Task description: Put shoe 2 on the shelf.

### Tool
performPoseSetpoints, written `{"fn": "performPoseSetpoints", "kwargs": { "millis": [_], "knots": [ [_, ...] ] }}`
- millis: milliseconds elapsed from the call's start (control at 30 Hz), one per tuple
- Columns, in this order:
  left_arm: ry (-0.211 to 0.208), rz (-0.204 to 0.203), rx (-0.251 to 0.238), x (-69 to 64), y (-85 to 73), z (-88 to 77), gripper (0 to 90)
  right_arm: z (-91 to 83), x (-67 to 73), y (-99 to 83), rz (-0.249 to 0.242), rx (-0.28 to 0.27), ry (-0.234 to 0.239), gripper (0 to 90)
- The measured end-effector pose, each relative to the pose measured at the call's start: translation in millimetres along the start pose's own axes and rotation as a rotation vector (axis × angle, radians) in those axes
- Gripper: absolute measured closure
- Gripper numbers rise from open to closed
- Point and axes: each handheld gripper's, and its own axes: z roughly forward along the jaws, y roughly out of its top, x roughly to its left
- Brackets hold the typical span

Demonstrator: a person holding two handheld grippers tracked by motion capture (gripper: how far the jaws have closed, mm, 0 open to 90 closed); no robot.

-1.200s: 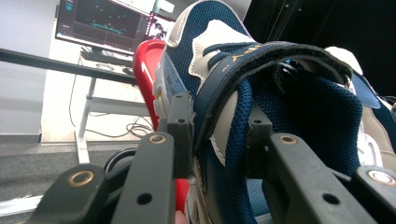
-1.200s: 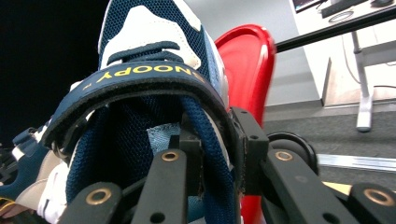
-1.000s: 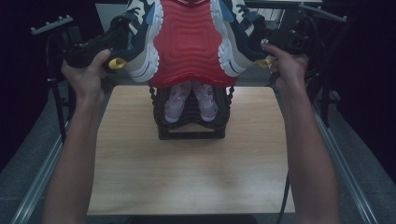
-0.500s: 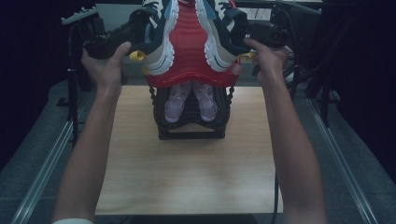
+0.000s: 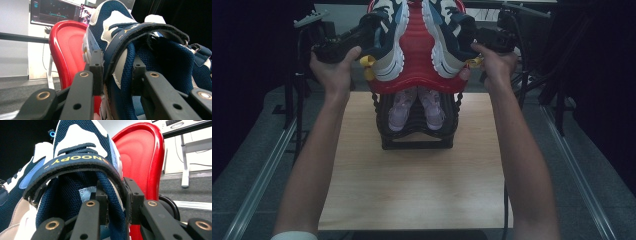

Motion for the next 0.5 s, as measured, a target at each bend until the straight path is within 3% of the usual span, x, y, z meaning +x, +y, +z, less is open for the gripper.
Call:
{"fn": "performPoseSetpoints", "kwargs": {
  "millis": [367, 500],
  "knots": [
    [0.026, 0.023, 0.026, -2.8, -8.0, 12.9, 71.0, 8.0, 1.6, -2.4, -0.012, -0.001, -0.029, 73.6],
    [0.033, 0.027, 0.032, -4.6, -11.2, 17.1, 70.5, 11.1, 5.9, -2.8, -0.008, -0.001, -0.024, 66.9]
  ]
}}
